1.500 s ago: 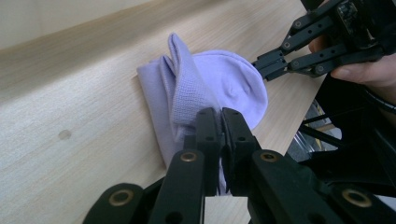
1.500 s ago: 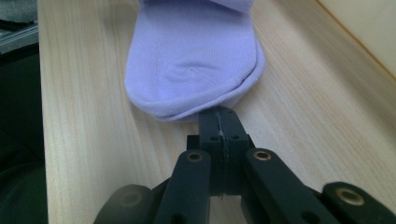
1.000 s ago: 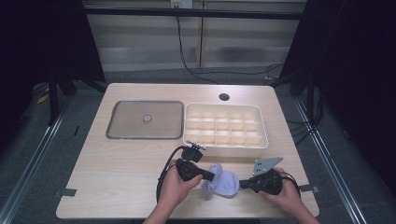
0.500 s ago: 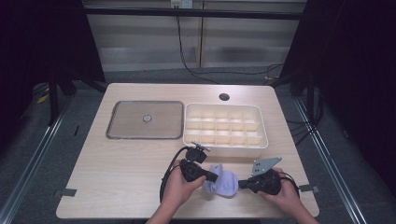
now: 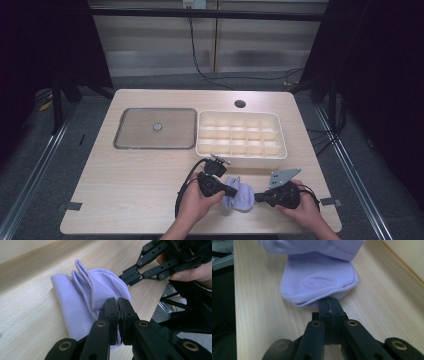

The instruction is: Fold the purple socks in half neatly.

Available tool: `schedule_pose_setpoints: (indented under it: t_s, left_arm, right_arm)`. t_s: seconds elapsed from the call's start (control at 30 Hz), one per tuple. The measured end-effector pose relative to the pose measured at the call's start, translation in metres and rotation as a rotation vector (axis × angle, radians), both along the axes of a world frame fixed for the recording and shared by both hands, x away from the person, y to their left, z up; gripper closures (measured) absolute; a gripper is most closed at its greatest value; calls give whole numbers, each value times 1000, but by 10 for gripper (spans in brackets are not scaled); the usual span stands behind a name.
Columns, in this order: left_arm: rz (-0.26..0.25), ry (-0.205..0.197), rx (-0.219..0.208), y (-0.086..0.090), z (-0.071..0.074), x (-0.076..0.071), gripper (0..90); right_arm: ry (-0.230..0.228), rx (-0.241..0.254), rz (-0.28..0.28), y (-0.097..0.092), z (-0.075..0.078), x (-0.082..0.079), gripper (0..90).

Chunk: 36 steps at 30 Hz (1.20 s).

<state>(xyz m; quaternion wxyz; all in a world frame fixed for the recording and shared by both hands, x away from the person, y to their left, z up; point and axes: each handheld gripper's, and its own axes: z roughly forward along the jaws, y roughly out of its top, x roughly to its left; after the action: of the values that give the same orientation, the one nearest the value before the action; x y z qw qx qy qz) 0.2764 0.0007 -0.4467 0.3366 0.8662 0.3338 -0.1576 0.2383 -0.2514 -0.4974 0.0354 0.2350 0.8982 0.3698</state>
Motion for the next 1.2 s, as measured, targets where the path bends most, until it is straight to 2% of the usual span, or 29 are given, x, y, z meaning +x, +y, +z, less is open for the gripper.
schedule_pose_setpoints:
  t_s: [0.17, 0.3, 0.53, 0.7, 0.8, 1.2]
  left_arm:
    - [-23, -1, 11, -5, -4, -2, 865]
    - [-21, -8, 16, -7, -5, -3, 865]
    - [-20, -32, -9, -9, -3, -6, 866]
    - [-15, -40, -8, -12, -3, -7, 866]
    - [-30, -34, -7, -14, -6, -6, 865]
    - [-40, -34, -10, -19, -9, -10, 864]
  right_arm:
    - [0, 0, 1, 0, 0, 0, 900]
    - [0, 0, 2, 0, 0, 0, 900]
    - [0, -1, 2, 1, 0, 0, 900]
    - [-2, -2, 6, 1, 0, 0, 900]
    - [-1, 0, 8, 1, 0, 0, 900]
    - [-2, -1, 5, 2, 0, 0, 897]
